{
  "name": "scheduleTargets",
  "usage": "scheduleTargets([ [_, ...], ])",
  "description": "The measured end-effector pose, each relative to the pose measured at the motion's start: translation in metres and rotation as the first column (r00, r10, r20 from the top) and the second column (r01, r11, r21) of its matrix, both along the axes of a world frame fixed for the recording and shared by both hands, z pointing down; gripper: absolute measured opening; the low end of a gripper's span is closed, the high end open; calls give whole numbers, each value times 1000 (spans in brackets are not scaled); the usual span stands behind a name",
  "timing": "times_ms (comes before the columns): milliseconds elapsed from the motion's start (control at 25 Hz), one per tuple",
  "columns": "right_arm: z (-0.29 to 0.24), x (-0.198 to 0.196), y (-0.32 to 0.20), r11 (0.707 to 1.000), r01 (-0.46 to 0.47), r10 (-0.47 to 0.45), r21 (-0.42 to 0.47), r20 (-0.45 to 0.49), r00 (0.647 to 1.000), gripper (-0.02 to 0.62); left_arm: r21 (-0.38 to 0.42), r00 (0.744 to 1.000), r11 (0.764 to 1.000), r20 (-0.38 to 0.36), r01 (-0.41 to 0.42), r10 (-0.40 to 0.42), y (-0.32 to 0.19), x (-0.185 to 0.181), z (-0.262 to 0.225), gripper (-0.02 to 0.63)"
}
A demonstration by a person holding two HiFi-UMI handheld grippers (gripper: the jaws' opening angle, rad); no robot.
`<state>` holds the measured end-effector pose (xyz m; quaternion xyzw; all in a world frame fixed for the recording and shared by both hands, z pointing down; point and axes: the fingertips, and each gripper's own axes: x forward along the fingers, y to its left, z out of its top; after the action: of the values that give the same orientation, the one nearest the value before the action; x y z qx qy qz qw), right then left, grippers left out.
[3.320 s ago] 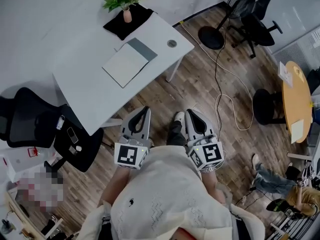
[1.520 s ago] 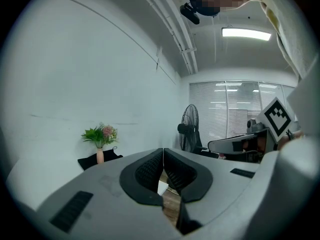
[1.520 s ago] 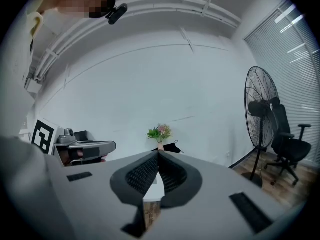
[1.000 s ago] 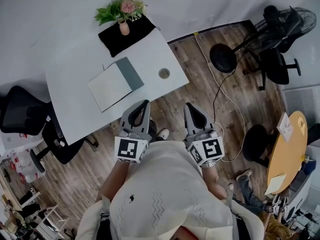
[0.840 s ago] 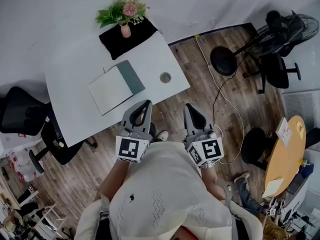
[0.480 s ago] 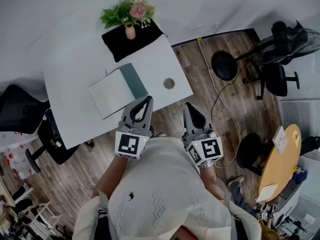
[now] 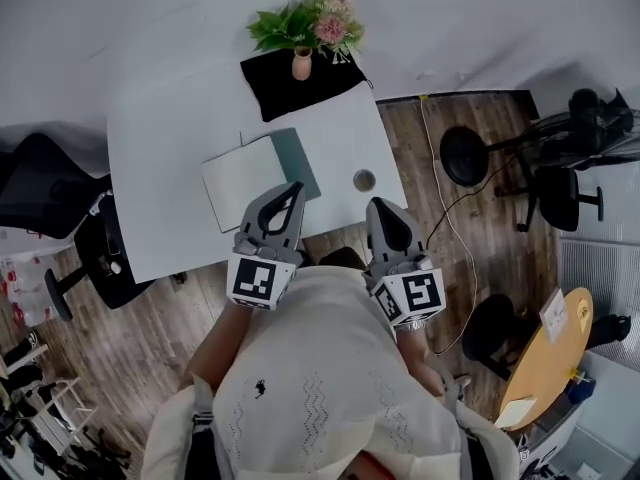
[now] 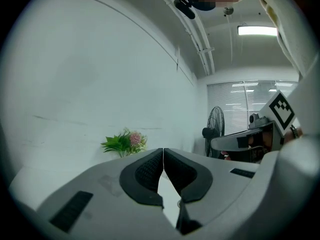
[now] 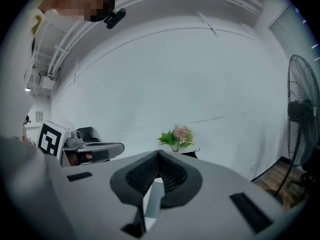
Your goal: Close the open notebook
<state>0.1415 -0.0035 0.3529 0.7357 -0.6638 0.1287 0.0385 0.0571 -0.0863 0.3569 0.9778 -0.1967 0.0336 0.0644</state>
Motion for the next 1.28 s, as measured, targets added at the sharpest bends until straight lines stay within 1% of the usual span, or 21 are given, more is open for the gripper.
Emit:
scheduleTargets([
  [160,4,-13,-13,998,58,-58,-14,8,998,2,-1,999,999,5,41,-41,-8,-14,2,14],
  [320,8,-21,-30,993,113,-113,-22,15,994,2,-2,996,996,30,87,-87,-17,-26,10,14],
  [440,9,-26,-42,985,169,-168,-24,19,986,2,-22,988,988,27,152,-151,-23,-35,11,14],
  [600,13,-31,-56,963,268,-267,-34,27,963,2,2,967,968,47,250,-249,-29,-48,12,14],
  [840,12,-29,-74,925,379,-378,-41,19,925,2,-26,931,932,69,361,-359,-29,-56,19,12],
  [1000,17,-23,-78,898,436,-435,-59,31,900,2,-24,909,912,92,410,-406,-21,-51,25,14],
  [1160,21,-20,-81,870,488,-487,-69,39,873,2,-33,882,888,142,459,-450,-15,-48,40,14],
  [1280,22,-20,-81,848,524,-522,-75,40,852,2,-35,870,879,168,476,-464,-10,-47,51,14],
])
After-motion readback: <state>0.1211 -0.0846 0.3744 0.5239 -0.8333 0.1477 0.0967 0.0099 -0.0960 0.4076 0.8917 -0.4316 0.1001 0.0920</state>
